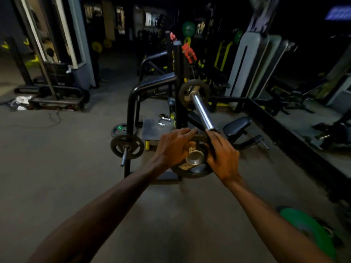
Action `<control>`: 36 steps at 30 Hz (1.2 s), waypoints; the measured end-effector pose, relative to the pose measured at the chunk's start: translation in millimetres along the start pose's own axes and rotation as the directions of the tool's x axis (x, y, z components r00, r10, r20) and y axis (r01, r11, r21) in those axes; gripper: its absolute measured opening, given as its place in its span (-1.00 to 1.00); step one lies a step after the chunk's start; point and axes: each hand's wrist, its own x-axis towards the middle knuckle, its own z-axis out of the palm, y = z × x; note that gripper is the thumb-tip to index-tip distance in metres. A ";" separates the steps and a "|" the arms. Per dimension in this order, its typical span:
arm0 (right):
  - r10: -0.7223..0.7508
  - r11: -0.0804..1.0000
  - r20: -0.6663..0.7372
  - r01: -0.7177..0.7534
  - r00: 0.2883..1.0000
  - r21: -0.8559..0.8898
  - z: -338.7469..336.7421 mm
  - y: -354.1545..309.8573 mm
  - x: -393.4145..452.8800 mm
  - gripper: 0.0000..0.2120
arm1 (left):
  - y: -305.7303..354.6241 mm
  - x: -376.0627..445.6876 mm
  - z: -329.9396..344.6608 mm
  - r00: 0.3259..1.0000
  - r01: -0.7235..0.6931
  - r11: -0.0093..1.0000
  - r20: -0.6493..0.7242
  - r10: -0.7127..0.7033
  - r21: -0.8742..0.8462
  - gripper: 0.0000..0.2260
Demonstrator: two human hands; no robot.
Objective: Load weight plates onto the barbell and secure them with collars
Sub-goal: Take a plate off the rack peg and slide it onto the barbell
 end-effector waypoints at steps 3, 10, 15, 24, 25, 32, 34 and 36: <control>-0.022 1.000 -0.081 0.024 0.996 0.016 -22.8 29.2 16.2 -0.49 | 21.2 37.2 5.1 0.995 -0.081 0.997 -0.056 0.081 0.000 -0.53; -0.067 0.995 -0.100 0.073 0.993 0.063 -24.5 118.1 49.3 -0.45 | 52.3 102.5 55.2 0.991 -0.116 0.989 -0.056 0.122 0.090 -0.49; -0.136 0.987 -0.066 0.140 0.989 0.075 -11.2 159.2 79.2 -0.46 | 49.5 126.8 75.8 0.999 -0.036 0.989 0.016 0.034 0.145 -0.40; -0.219 0.933 -0.046 0.223 0.975 0.284 25.7 184.9 131.4 -0.55 | 28.3 155.1 82.2 0.991 0.130 0.955 0.007 -0.137 0.266 -0.49; -0.230 0.921 -0.045 0.233 0.972 0.313 29.0 186.5 131.7 -0.56 | 26.2 151.6 85.4 0.990 0.131 0.955 0.008 -0.138 0.265 -0.50; -0.262 0.887 -0.011 0.245 0.965 0.392 53.8 186.8 135.4 -0.56 | 10.3 143.2 90.9 0.989 0.130 0.974 0.041 -0.140 0.186 -0.54; -0.247 0.885 0.011 0.221 0.969 0.410 58.0 191.9 145.4 -0.58 | 1.2 148.5 97.1 0.987 0.148 0.971 0.030 -0.156 0.186 -0.53; -0.238 0.876 0.027 0.203 0.971 0.438 63.8 198.7 149.4 -0.58 | -8.5 148.6 105.7 0.984 0.174 0.971 0.010 -0.178 0.166 -0.52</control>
